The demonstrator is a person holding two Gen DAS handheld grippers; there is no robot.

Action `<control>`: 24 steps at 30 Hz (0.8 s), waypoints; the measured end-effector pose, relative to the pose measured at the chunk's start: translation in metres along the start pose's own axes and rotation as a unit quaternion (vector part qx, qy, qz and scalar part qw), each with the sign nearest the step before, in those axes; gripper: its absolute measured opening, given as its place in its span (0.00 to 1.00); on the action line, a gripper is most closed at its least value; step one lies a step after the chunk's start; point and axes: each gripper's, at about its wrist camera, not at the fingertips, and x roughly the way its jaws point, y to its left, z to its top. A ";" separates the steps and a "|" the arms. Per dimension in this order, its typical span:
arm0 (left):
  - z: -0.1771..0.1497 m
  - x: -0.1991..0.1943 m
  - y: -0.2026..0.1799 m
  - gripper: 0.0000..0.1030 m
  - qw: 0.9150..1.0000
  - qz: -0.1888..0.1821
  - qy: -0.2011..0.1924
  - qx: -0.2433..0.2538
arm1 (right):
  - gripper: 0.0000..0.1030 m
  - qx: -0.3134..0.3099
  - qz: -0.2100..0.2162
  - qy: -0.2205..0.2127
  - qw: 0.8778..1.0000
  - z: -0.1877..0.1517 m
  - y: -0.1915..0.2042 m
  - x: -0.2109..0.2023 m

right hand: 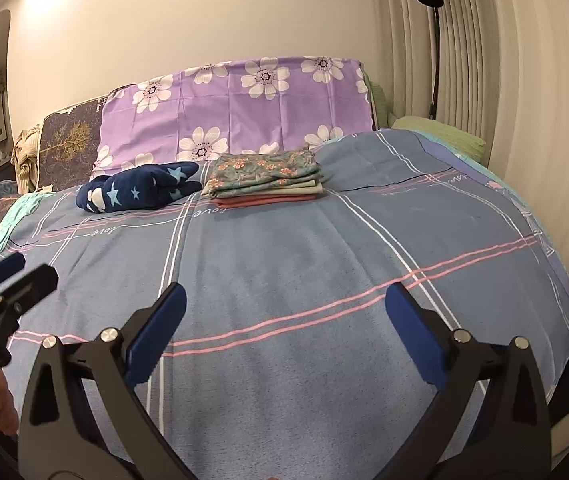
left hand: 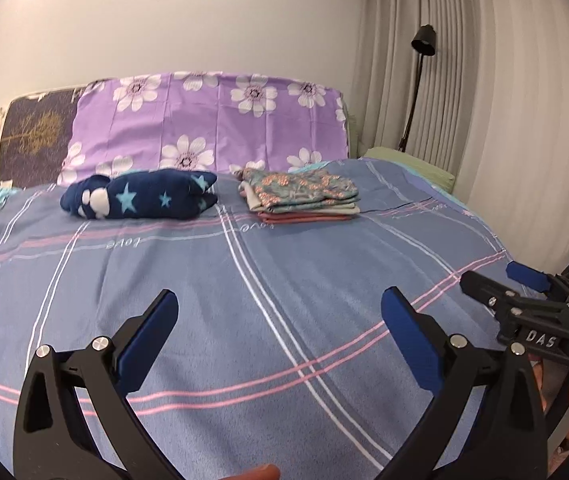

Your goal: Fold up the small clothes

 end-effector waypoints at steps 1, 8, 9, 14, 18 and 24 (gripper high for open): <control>-0.001 0.001 0.001 0.99 1.000 0.002 0.003 -0.001 | 0.98 -0.001 0.000 0.000 1.000 0.000 0.001 0.000; -0.006 0.009 -0.001 0.99 1.000 -0.002 0.019 0.004 | 0.98 -0.007 -0.008 0.000 1.000 -0.003 0.004 0.001; -0.007 0.009 -0.002 0.99 1.000 -0.002 0.020 0.005 | 0.98 -0.005 -0.009 0.001 1.000 -0.004 0.003 0.002; -0.012 0.011 -0.007 0.99 1.000 0.000 0.023 0.019 | 0.98 0.007 -0.009 0.011 1.000 -0.008 0.000 0.006; -0.012 0.014 -0.010 0.99 0.999 0.004 0.030 0.023 | 0.98 0.012 -0.008 0.017 1.000 -0.010 -0.003 0.009; -0.012 0.014 -0.011 0.99 0.999 0.007 0.032 0.024 | 0.98 0.010 -0.010 0.022 1.000 -0.010 -0.004 0.013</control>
